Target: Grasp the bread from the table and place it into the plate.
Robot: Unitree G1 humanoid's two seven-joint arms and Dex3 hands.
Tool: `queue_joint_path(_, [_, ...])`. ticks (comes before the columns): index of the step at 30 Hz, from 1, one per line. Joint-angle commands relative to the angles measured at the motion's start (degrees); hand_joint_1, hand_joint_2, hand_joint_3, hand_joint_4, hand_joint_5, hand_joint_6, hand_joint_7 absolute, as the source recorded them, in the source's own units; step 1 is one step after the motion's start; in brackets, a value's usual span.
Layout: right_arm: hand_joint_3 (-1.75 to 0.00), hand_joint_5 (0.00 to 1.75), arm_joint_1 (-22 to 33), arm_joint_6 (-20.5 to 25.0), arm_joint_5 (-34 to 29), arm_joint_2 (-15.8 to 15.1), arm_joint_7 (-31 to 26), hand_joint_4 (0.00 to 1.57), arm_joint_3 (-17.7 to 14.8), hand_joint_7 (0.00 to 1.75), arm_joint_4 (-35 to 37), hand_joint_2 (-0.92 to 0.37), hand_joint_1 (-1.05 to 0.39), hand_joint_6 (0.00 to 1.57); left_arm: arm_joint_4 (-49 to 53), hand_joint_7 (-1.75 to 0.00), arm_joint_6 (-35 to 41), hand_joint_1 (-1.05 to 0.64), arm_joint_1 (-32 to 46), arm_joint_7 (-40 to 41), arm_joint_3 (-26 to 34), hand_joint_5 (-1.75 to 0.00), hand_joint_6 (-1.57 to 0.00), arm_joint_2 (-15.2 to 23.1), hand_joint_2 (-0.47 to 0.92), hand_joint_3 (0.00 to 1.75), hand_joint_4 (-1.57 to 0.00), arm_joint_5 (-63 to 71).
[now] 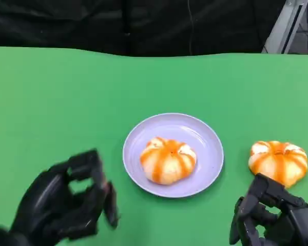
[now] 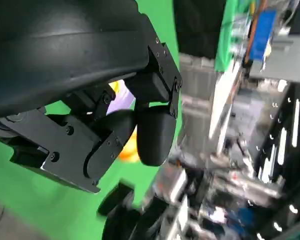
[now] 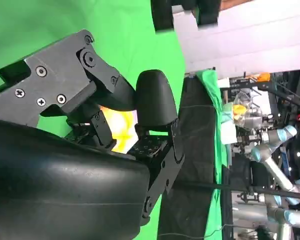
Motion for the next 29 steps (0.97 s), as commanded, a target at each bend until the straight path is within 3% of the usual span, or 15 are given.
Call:
queue_joint_path(1, [-1.22, 1.75, -0.17, -0.63, 0.43, -0.79, 0.35, 0.83, -1.13, 1.68, 0.54, -0.56, -0.12, 0.69, 0.7, -1.68, -0.55, -0.09, 3.97, -5.65, 2.76, -1.75, -0.83, 2.03, 0.63, 1.03, -0.91, -3.26])
queue_joint_path(5, [-1.22, 1.75, -0.8, -1.06, 0.32, -1.12, 0.59, 0.85, -2.15, 1.68, 1.65, -0.56, -0.14, 0.69, 2.48, -1.71, -2.47, -0.13, 6.68, -8.27, 4.19, -1.75, -0.78, 1.81, 0.67, 0.94, -0.9, -3.07])
queue_joint_path(13, [-1.21, 1.75, -1.46, -3.14, 1.21, -0.94, 2.48, 0.84, -3.21, 1.68, 3.87, -0.57, -0.14, 0.66, 5.41, -1.7, -4.74, -0.15, 8.09, -8.45, 5.32, -1.75, -0.79, 0.61, 0.7, 0.92, -0.91, -2.49])
queue_joint_path(21, [-1.19, 1.75, -1.03, -3.92, 0.94, -0.93, 2.89, 0.83, -2.9, 1.68, 3.75, -0.58, -0.14, 0.66, 4.53, -1.68, -3.39, -0.13, 7.76, -6.79, 5.45, -1.75, -0.82, 0.71, 0.57, 1.2, -0.91, -1.79])
queue_joint_path(27, [-1.2, 1.75, -0.52, -2.59, 0.57, -0.54, 1.91, 0.84, -2.42, 1.67, 2.56, -0.57, -0.14, 0.68, 5.58, -1.69, -3.62, -0.13, 7.11, -6.56, 5.67, -1.75, -0.82, 0.31, 0.53, 1.24, -0.92, -2.13])
queue_joint_path(29, [-1.21, 1.75, -0.58, -3.03, 0.27, -0.5, 1.86, 0.85, -2.37, 1.67, 2.77, -0.57, -0.14, 0.68, 6.44, -1.68, -4.04, -0.12, 6.75, -7.09, 5.82, -1.75, -0.81, 0.13, 0.57, 1.18, -0.91, -2.37])
